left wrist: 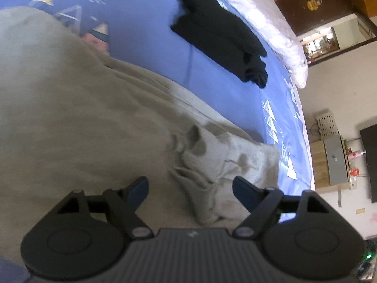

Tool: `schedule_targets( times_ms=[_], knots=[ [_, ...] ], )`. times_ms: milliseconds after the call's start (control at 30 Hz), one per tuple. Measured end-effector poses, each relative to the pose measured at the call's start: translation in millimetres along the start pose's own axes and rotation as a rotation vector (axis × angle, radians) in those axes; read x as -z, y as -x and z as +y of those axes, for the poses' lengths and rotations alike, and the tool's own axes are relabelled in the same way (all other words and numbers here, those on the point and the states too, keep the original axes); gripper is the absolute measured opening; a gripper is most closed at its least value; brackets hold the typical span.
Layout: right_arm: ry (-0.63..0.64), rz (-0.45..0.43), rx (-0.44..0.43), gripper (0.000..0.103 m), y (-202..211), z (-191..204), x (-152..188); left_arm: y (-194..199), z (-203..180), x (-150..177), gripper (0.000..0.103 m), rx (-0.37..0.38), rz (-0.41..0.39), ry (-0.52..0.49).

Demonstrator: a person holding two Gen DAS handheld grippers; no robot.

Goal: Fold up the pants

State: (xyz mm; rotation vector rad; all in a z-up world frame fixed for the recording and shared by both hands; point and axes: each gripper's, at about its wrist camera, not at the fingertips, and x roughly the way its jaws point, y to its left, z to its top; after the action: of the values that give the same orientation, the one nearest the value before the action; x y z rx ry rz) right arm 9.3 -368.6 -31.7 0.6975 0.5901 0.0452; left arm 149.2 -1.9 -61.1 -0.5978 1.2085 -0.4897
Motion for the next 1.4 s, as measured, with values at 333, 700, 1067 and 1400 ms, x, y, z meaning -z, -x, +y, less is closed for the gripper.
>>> schedule_targets(
  times_ms=[333,700,1067,1400],
  knots=[
    [-0.147,0.002,0.099,0.058,5,-40,11,17,-15,8,0.013,-0.039,-0.065,-0.095],
    [0.329,0.138,0.289,0.057,-60,26,53,16,14,25,0.025,-0.242,-0.124,-0.159],
    [0.336,0.081,0.054,0.057,-25,79,47,165,82,35,0.06,-0.077,-0.361,0.025],
    [0.53,0.303,-0.127,0.026,-100,173,103,225,216,84,0.083,-0.004,-0.479,0.525]
  ],
)
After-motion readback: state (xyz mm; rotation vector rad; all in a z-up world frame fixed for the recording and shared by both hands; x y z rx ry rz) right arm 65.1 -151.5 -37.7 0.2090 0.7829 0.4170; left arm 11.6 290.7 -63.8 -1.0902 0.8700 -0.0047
